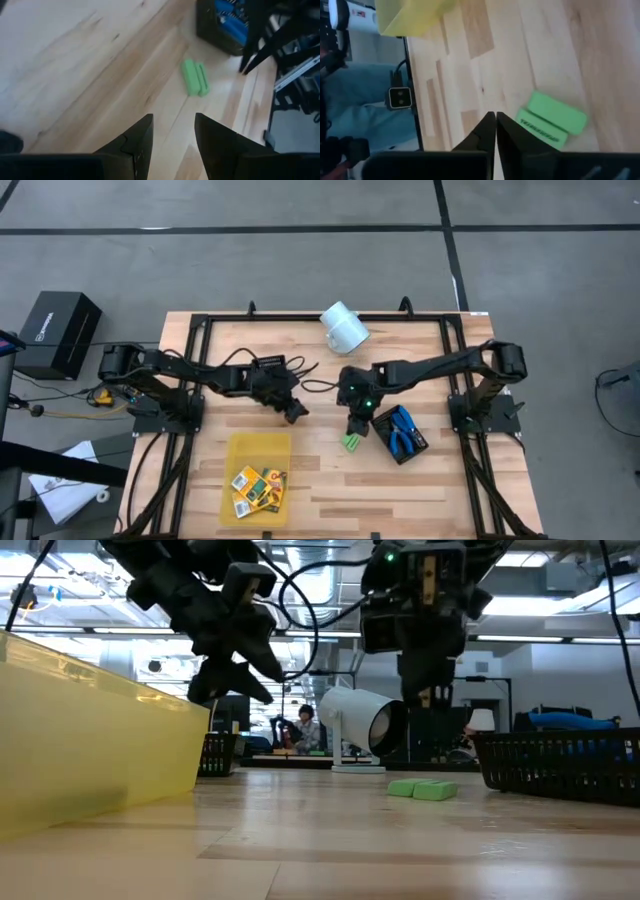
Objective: Pick & Place School Supplies
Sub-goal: Move the bottom black bin to the top right of the table
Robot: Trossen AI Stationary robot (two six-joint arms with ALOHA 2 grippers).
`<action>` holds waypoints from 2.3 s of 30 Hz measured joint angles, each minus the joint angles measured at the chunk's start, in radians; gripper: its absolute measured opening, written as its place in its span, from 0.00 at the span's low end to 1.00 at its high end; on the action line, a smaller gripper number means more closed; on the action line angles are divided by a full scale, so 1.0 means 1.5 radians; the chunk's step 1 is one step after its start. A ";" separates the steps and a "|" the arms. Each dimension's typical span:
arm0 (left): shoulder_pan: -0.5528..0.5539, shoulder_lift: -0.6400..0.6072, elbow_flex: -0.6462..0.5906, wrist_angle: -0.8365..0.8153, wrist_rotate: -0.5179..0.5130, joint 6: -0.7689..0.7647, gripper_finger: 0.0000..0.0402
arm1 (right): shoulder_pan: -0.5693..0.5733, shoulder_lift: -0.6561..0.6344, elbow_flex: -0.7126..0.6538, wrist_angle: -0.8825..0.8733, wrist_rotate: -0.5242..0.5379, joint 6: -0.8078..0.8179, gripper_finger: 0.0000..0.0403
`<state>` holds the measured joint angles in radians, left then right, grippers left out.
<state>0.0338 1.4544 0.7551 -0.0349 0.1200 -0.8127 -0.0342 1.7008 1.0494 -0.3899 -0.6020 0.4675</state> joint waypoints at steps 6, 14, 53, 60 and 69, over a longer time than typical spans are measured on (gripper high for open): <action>0.007 0.001 0.001 0.077 0.001 0.033 0.35 | -0.004 -0.007 0.002 0.027 -0.002 0.011 0.04; 0.029 0.054 0.002 0.117 0.084 0.064 0.35 | -0.042 -0.152 0.037 0.033 0.066 0.002 0.01; 0.038 0.178 0.097 0.122 0.147 0.155 0.35 | 0.155 0.090 0.033 0.013 0.189 0.197 0.00; 0.038 0.178 0.097 0.123 0.158 0.162 0.35 | 0.162 0.084 -0.004 0.031 0.224 0.253 0.00; 0.038 0.178 0.097 0.124 0.162 0.167 0.35 | 0.154 0.037 -0.010 0.031 0.227 0.270 0.00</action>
<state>0.0911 1.7213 0.9009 0.1516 0.3626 -0.5616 0.1965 1.7564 1.0351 -0.3429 -0.2607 0.8718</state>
